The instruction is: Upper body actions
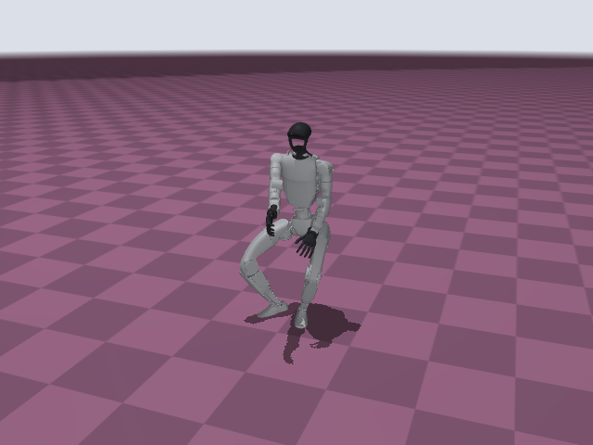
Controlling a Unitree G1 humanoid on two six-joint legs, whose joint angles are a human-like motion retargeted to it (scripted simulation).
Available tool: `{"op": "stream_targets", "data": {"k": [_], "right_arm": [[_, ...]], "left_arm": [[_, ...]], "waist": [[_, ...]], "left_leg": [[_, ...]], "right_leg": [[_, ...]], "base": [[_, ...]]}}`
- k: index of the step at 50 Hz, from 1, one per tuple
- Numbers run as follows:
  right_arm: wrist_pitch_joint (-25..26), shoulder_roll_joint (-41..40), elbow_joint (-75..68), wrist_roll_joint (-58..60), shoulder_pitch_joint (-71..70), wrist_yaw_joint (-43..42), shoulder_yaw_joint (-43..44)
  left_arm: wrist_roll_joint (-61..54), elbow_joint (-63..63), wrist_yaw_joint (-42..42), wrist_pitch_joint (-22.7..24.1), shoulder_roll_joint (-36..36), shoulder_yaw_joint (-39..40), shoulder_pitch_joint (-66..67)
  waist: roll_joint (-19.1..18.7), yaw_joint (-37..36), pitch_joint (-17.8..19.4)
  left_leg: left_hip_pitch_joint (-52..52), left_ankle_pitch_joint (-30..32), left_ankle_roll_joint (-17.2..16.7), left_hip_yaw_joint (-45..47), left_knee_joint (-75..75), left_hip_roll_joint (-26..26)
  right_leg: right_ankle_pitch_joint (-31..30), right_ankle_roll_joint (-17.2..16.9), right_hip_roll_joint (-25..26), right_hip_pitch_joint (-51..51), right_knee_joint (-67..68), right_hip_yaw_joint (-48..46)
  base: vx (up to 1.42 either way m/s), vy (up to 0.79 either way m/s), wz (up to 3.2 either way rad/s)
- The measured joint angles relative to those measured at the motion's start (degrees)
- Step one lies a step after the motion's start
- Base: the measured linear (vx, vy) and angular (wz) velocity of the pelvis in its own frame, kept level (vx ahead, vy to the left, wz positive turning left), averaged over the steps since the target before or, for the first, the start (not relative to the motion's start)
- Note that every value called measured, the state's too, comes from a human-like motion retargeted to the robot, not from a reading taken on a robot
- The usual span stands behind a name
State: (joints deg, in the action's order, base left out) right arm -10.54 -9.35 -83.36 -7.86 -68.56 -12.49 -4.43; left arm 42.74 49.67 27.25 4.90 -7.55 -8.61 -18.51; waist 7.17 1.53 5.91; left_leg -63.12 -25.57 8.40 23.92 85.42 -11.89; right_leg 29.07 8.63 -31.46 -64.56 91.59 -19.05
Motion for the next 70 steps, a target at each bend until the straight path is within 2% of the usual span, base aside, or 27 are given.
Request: {"op": "stream_targets", "data": {"k": [8, 14, 19, 30, 39, 48, 55, 70], "right_arm": [[-2.56, -0.09, 5.75, -2.19, -2.87, -1.35, 0.14], [-4.05, 0.79, 8.1, 0.85, -4.39, -2.52, -0.33], [-3.59, 0.88, 6.39, 2.62, -3.31, -4.09, -0.66], [-1.84, 0.41, -1.02, 2.53, 1.13, -1.58, -0.65], [-2.78, 0.29, 3.48, 0.21, -0.72, -0.19, -0.41], [-3.53, 1.17, 8.84, 2.82, -3.66, -1.76, -1.09], [-1.95, 1.74, 7.29, 6.43, -3.05, -3.02, -1.76], [-1.38, 1.08, 2.4, 4.56, -0.07, -1.2, -1.28]], "left_arm": [[-0.07, 0.04, 0.15, 0.01, 0.04, -0.2, 0.15], [0.13, -0.02, 0.29, -0.22, 0.01, -0.38, 0.18], [0.16, -0.01, 0.35, -0.29, 0.04, -0.31, 0.16], [-0.1, 0.26, 0.18, 0.01, 0.14, 0.09, 0.02], [-0.3, 0.14, 0.31, 0.0, 0.06, -0.08, 0.33], [-0.09, -0.03, 0.41, -0.26, -0.01, -0.28, 0.4], [-0.29, 0.14, 0.26, -0.12, 0.05, -0.2, 0.3], [-0.43, 0.16, 0.39, -0.08, 0.09, 0.04, 0.38]], "waist": [[-0.19, 0.08, -0.18], [-0.05, 0.14, -0.29], [-0.02, 0.15, -0.23], [-0.24, 0.12, 0.0], [-0.39, 0.28, -0.21], [-0.1, 0.34, -0.3], [-0.09, 0.31, -0.23], [-0.33, 0.43, -0.15]], "left_leg": [[-0.06, 0.04, -0.03, 0.0, 0.01, 0.09], [-0.06, 0.13, -0.03, 0.04, -0.03, 0.24], [0.01, 0.14, -0.06, 0.06, -0.02, 0.18], [0.17, 0.04, -0.05, 0.01, 0.02, -0.09], [0.1, 0.02, -0.09, -0.05, 0.06, -0.1], [0.09, 0.12, -0.1, 0.02, 0.0, 0.12], [0.19, 0.11, -0.09, 0.04, -0.01, 0.1], [0.26, 0.01, -0.12, -0.02, 0.07, -0.19]], "right_leg": [[0.03, -0.02, -0.11, -0.08, 0.06, 0.06], [0.08, -0.03, -0.23, -0.2, 0.13, 0.23], [0.06, -0.02, -0.18, -0.17, 0.13, 0.25], [0.0, 0.02, 0.04, 0.11, 0.02, 0.07], [-0.02, -0.01, 0.06, 0.07, 0.02, 0.05], [0.05, -0.01, -0.13, -0.07, 0.11, 0.24], [0.02, -0.02, -0.16, 0.01, 0.13, 0.23], [-0.06, 0.02, 0.1, 0.16, 0.03, 0.11]], "base": [[0.0, 0.0, 0.0], [0.0, 0.0, 0.0], [0.0, 0.0, 0.0], [0.0, 0.0, 0.0], [0.0, 0.0, 0.0], [0.0, 0.0, 0.0], [0.0, 0.0, 0.0], [0.0, 0.0, 0.0]]}}
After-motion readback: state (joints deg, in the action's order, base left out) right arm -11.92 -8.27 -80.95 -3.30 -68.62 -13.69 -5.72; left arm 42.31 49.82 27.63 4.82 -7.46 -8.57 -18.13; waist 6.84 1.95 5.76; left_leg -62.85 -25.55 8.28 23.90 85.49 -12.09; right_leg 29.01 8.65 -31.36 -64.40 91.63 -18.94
